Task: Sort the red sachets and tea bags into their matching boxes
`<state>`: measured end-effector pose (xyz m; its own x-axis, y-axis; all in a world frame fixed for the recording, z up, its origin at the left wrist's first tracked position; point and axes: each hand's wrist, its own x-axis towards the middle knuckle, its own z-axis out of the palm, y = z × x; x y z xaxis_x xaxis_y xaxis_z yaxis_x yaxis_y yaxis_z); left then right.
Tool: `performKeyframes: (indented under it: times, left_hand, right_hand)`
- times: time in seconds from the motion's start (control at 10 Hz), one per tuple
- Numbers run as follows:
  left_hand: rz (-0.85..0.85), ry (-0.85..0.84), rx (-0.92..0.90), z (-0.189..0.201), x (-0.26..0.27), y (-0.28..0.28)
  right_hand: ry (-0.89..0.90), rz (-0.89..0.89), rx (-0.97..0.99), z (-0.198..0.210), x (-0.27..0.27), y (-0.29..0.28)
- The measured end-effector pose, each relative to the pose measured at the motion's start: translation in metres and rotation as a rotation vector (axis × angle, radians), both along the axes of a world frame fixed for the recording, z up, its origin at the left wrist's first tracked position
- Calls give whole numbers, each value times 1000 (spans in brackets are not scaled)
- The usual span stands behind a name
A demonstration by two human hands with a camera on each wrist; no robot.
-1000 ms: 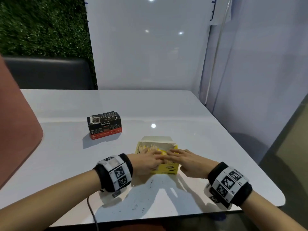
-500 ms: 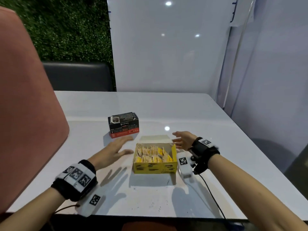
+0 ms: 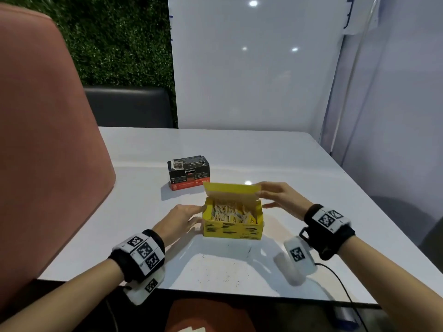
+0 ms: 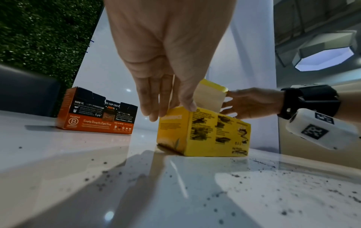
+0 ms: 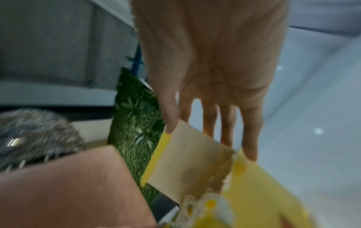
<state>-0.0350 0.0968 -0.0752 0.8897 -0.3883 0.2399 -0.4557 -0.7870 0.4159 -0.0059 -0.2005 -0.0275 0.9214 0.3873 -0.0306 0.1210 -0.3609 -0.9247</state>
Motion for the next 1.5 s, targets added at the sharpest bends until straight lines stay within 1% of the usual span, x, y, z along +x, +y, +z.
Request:
performKeyframes:
  times: [0.1, 0.2, 0.3, 0.4, 0.5, 0.6, 0.7, 0.8, 0.9, 1.0, 1.1, 1.2, 1.4, 1.5]
  left_hand:
    - [-50, -21, -15, 1, -1, -2]
    - [-99, -22, -69, 4, 1, -4]
    - [-123, 17, -107, 3, 3, -2]
    - [-122, 58, -159, 2, 5, -1]
    - [-23, 194, -270, 16, 9, 5]
    - [155, 126, -345, 47, 56, 34]
    - [354, 240, -42, 67, 124, 69]
    - [328, 450, 43, 58, 165, 78]
    - [267, 424, 0, 51, 182, 64]
    - [189, 491, -70, 53, 184, 36]
    - [100, 590, -136, 55, 174, 2]
    - [63, 607, -111, 53, 171, -15]
    - [44, 625, 43, 62, 160, -25]
    - [63, 480, 105, 68, 155, -20]
  right_hand:
    - [-134, 109, -262, 5, -15, -4]
    - [-343, 118, -492, 2, -22, 3]
    - [-511, 197, -662, -4, -25, 12]
    - [-570, 213, -780, -7, -28, 16]
    - [-580, 197, -807, -14, -29, 17]
    - [-586, 180, -814, -19, -30, 20]
    - [-590, 137, -765, -23, -31, 23]
    - [-545, 100, -729, -28, -25, 25]
    - [-507, 89, -745, -25, -12, 31]
    - [-503, 61, -748, -20, 8, 44]
    - [-495, 41, -753, -21, 22, 57]
    - [-506, 31, -735, -21, 28, 60]
    - [-513, 34, -733, -18, 26, 63]
    - [-483, -3, -773, -13, 18, 60]
